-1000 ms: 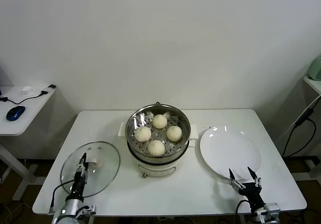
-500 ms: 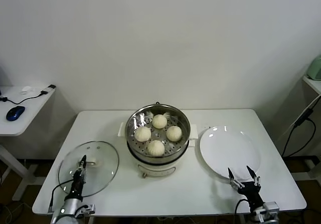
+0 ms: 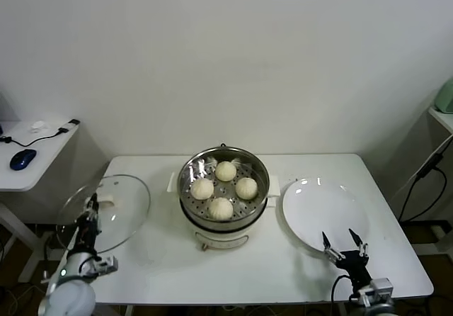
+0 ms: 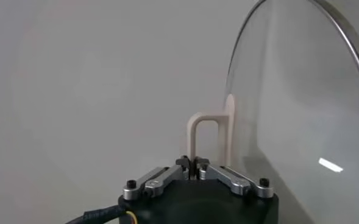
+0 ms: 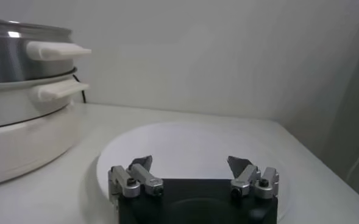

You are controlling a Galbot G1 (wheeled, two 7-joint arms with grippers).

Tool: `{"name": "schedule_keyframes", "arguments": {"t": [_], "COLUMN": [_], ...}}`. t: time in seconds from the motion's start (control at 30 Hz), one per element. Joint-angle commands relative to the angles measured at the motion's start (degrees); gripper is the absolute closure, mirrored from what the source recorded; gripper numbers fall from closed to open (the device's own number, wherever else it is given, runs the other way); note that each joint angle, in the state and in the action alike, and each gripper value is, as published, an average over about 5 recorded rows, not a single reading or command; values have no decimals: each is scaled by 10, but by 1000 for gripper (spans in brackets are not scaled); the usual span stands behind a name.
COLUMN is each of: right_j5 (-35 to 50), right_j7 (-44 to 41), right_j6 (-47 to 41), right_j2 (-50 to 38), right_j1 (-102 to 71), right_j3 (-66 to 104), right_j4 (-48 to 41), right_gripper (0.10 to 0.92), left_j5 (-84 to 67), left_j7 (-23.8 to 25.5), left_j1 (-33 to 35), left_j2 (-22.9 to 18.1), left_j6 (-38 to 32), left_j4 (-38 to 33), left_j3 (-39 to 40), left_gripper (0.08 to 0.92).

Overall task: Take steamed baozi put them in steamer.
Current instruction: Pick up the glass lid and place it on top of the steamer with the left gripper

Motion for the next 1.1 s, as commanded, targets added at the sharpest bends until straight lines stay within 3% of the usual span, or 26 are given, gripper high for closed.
{"name": "schedule_keyframes", "arguments": {"t": [0.03,0.2,0.5,0.8,1.1], "right_j5": [-32,-38,-34,-16,-12], "right_j7": [14,15,13,15,23], "right_j6": [-24,-14,9,34,50], "right_j2": [3,6,2,-5,-3], "right_j1": [3,3,3,7,8], "right_j3": [3,3,3,4,0], "right_j4": [9,8,-6,-26,-38], "right_gripper": [203,202,202,202,202], "left_j5": [-33,77,243,315,323], "left_j7": [178,207,256,254,232], "left_j1": [-65,-127,-219,-223,-239], "left_j2": [41,-5,-160,-246,-269], "left_j6": [196,254,291,291,292], "left_j4": [-246,-246,-163,-77,-6], "left_j3": [98,243,394,452,441], "left_gripper": [858,858,858,858,858]}}
